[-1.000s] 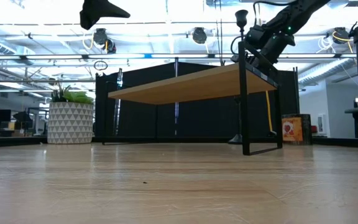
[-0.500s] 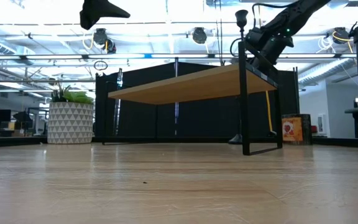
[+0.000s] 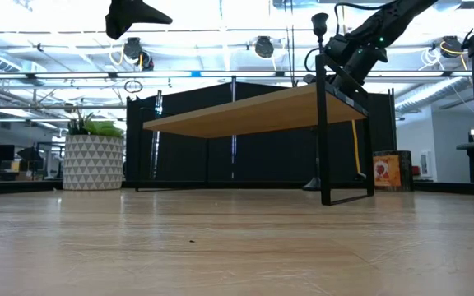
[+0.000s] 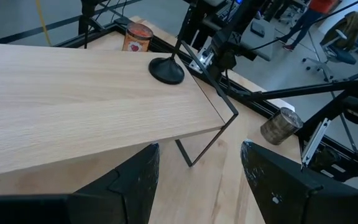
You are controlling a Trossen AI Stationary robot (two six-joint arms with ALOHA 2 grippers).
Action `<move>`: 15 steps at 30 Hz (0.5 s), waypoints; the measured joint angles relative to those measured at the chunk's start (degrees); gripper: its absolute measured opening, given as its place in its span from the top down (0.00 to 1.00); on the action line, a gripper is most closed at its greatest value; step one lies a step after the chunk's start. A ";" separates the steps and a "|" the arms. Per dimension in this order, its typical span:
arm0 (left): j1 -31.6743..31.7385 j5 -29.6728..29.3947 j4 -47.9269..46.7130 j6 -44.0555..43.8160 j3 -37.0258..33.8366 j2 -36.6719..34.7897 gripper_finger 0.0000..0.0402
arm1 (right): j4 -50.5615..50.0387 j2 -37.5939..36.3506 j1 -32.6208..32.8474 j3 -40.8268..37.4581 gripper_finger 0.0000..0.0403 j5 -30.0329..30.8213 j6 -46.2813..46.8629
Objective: Pick & Place candle stick holders
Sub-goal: Put the top black candlestick on the shelf
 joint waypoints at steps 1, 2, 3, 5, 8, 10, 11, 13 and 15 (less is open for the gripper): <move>0.00 -0.01 0.00 0.00 0.01 0.00 0.42 | 0.00 0.00 0.00 0.00 0.99 0.03 0.02; 0.00 0.00 0.00 0.02 0.01 0.00 0.42 | 0.00 0.00 0.00 0.00 0.99 0.06 0.03; 0.00 0.00 0.00 0.02 0.01 0.00 0.42 | 0.00 0.00 0.00 -0.02 0.99 0.09 0.09; 0.00 0.00 0.00 0.02 0.01 0.00 0.42 | 0.00 0.00 0.00 -0.02 0.99 0.09 0.22; 0.01 0.00 -0.01 0.04 0.01 0.00 0.42 | -0.12 -0.66 0.01 -0.15 1.00 0.21 0.61; 0.01 0.00 -0.02 0.04 0.01 0.00 0.42 | -0.32 -1.38 0.13 -0.22 1.00 0.28 0.87; 0.01 -0.02 -0.02 0.18 0.01 0.00 0.42 | -0.51 -1.86 0.13 -0.24 1.00 0.32 0.87; 0.00 -0.02 -0.02 0.89 0.01 0.00 0.42 | -0.67 -2.64 0.11 -0.24 1.00 0.76 0.83; 0.00 -0.02 -0.02 1.62 0.01 0.00 0.42 | -1.47 -3.23 0.07 -0.26 1.00 0.86 0.85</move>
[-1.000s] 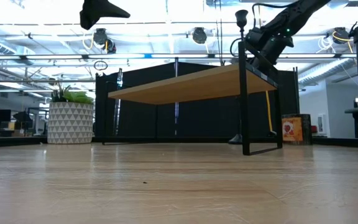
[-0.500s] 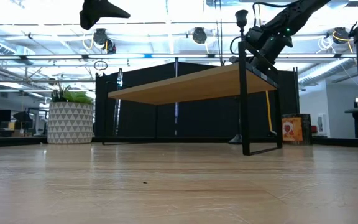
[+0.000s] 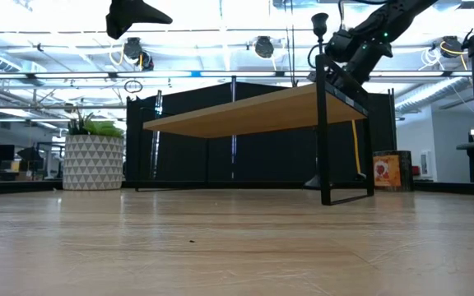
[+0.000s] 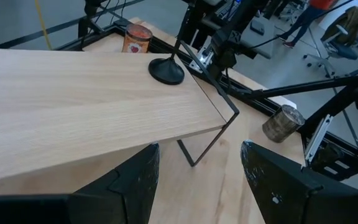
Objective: Pick & Place candle stick holders
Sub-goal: Put the top black candlestick on the shelf
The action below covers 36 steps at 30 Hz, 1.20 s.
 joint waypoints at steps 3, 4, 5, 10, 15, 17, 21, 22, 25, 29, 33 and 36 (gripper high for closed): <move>0.00 0.00 -0.01 0.10 0.01 0.00 0.42 | -0.89 -0.67 0.00 -0.02 1.00 0.05 0.00; 0.00 0.00 -0.01 0.10 0.01 0.00 0.42 | -0.90 -0.78 0.00 -0.02 1.00 0.02 -0.02; 0.02 0.00 0.00 0.10 0.02 0.00 0.42 | -0.92 -0.88 0.00 -0.02 1.00 -0.06 0.04; 0.00 0.00 -0.02 0.04 0.02 0.00 0.42 | -0.90 -0.90 0.00 -0.02 1.00 -0.33 0.49; 0.01 0.00 0.00 -0.03 0.02 0.00 0.42 | -0.89 -0.92 0.00 -0.02 1.00 -3.01 1.86; 0.01 0.00 0.00 -0.10 0.02 0.00 0.42 | -1.11 -0.94 0.02 0.00 1.00 -3.61 1.90; 0.00 0.02 0.00 -0.37 0.02 0.00 0.42 | -3.16 -0.97 0.04 0.01 1.00 -3.79 1.88; 0.00 0.02 0.00 -0.36 0.02 0.00 0.42 | -3.78 -0.99 0.04 0.02 1.00 -4.26 1.87; 0.00 0.02 0.00 -0.36 0.02 0.00 0.42 | -4.87 -1.11 0.02 0.10 1.00 -5.03 1.60; 0.00 0.04 0.00 -0.36 0.02 0.00 0.42 | -6.45 -2.09 0.02 0.11 1.00 -5.18 1.49; 0.00 0.04 0.02 -0.14 0.02 0.00 0.42 | -8.76 -4.37 0.00 0.11 1.00 -5.21 1.46; 0.02 0.04 0.02 -0.12 0.02 0.00 0.42 | -11.06 -6.19 -0.13 0.11 1.00 -5.38 1.15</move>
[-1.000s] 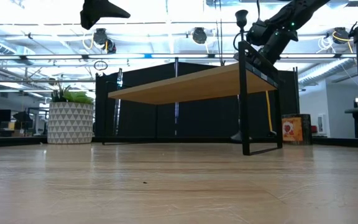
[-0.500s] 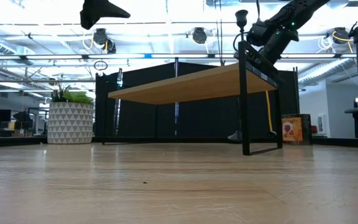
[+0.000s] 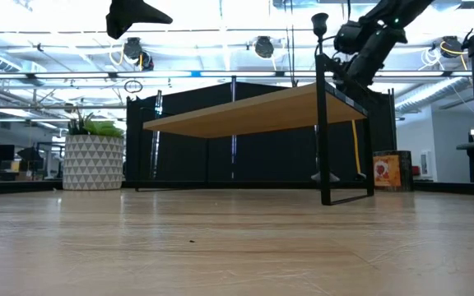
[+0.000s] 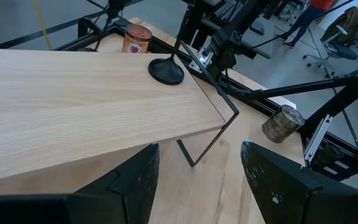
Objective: Pick & Place candle stick holders
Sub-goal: Put the top black candlestick on the shelf
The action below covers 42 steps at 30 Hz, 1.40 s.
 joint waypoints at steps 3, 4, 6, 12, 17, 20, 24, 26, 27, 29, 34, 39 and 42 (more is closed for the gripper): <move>-0.02 -0.02 0.00 0.00 0.00 0.00 0.42 | -0.90 -1.55 -0.07 0.00 1.00 -1.43 0.00; 0.01 -0.02 0.00 0.02 0.00 0.00 0.42 | -0.92 -2.07 -0.07 0.00 1.00 -1.49 0.11; -0.02 -0.02 0.00 0.02 0.00 0.00 0.42 | -0.96 -3.00 -0.08 0.00 1.00 -2.47 0.47; 0.00 -0.02 0.03 0.02 0.00 0.00 0.42 | -0.87 -5.18 -0.11 0.00 1.00 -2.74 1.11; 0.00 -0.02 0.04 0.02 0.00 0.00 0.42 | 0.20 -7.60 -0.13 0.00 1.00 -2.70 1.96; -0.02 -0.04 0.05 0.02 0.00 0.00 0.42 | 3.05 -9.56 -0.13 0.00 1.00 -2.93 3.30; -0.02 -0.08 0.09 0.04 0.00 0.00 0.42 | 6.40 -12.32 -0.13 0.23 1.00 -5.98 5.43; -0.02 -0.60 0.26 0.07 0.00 0.00 0.42 | 6.86 -13.27 -0.11 1.73 1.00 -6.37 5.43; -0.02 -1.17 0.27 0.11 0.00 0.00 0.42 | 7.26 -13.65 -0.08 2.69 1.00 -6.68 5.40; 0.00 -2.33 0.39 0.16 0.00 0.00 0.42 | 8.66 -14.20 0.20 5.11 1.00 -7.33 5.40; 0.01 -6.05 0.98 2.80 0.00 0.00 0.42 | 9.62 -14.44 2.12 12.89 1.00 -9.31 4.99; 0.01 -7.69 6.72 8.09 0.00 0.00 0.42 | 9.81 -14.01 6.47 19.99 1.00 -10.37 5.01; -0.01 -8.65 10.08 11.52 0.00 0.00 0.42 | 9.78 -13.57 9.91 22.88 1.00 -10.39 5.03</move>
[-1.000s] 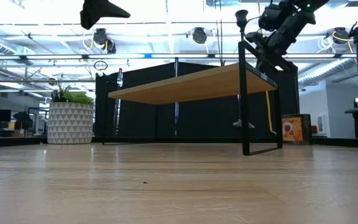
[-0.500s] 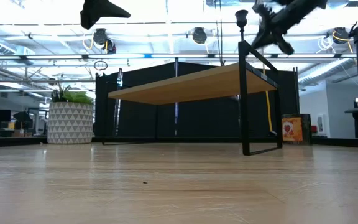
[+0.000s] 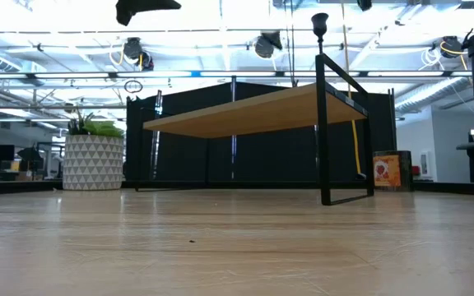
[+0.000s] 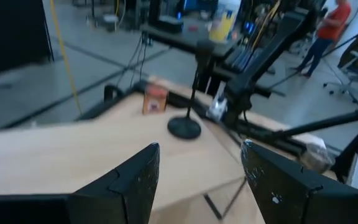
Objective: Pick & Place candle stick holders
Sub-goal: Put the top black candlestick on the shelf
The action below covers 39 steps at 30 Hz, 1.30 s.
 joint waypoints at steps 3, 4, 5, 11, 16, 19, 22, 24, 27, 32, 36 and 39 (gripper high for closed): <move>0.02 -0.49 3.10 2.05 0.00 0.00 0.42 | 0.22 0.75 3.83 1.91 1.00 -0.63 0.59; 0.00 -0.52 3.99 2.63 0.00 0.00 0.42 | 0.44 1.11 5.05 2.23 1.00 -1.47 1.15; 0.00 -0.55 5.01 3.13 0.00 0.00 0.42 | 1.10 1.47 6.19 2.29 1.00 -2.47 1.84; -1.02 -1.01 7.43 5.80 0.25 0.00 0.42 | 3.51 4.65 12.53 2.30 1.00 -6.25 6.07; -3.81 -3.91 2.74 9.29 4.64 -0.04 0.42 | 3.18 7.39 16.14 2.30 1.00 -8.85 8.85; -5.37 -4.94 -0.56 11.16 8.23 -0.04 0.42 | 2.40 8.83 18.56 2.31 1.00 -9.29 9.82; -6.47 -4.97 -1.53 11.58 10.90 0.17 0.42 | 2.25 10.24 20.92 2.30 1.00 -9.53 10.15; -6.84 -4.92 -1.53 11.58 12.05 1.06 0.42 | 2.33 11.01 22.24 2.30 1.00 -9.46 10.29; -7.09 -4.90 -1.80 11.34 13.36 3.59 0.42 | 2.69 12.35 23.94 2.30 1.00 -9.23 10.35; -6.95 -4.84 -2.20 11.31 16.53 8.83 0.42 | 2.87 14.09 25.66 2.30 1.00 -9.11 10.71; -5.88 -1.28 -5.27 10.10 21.02 13.38 0.42 | 2.87 15.24 26.52 2.30 1.00 -9.10 10.73; -4.48 1.79 -8.37 8.43 25.20 16.93 0.42 | 2.97 15.75 26.91 2.30 1.00 -9.13 10.65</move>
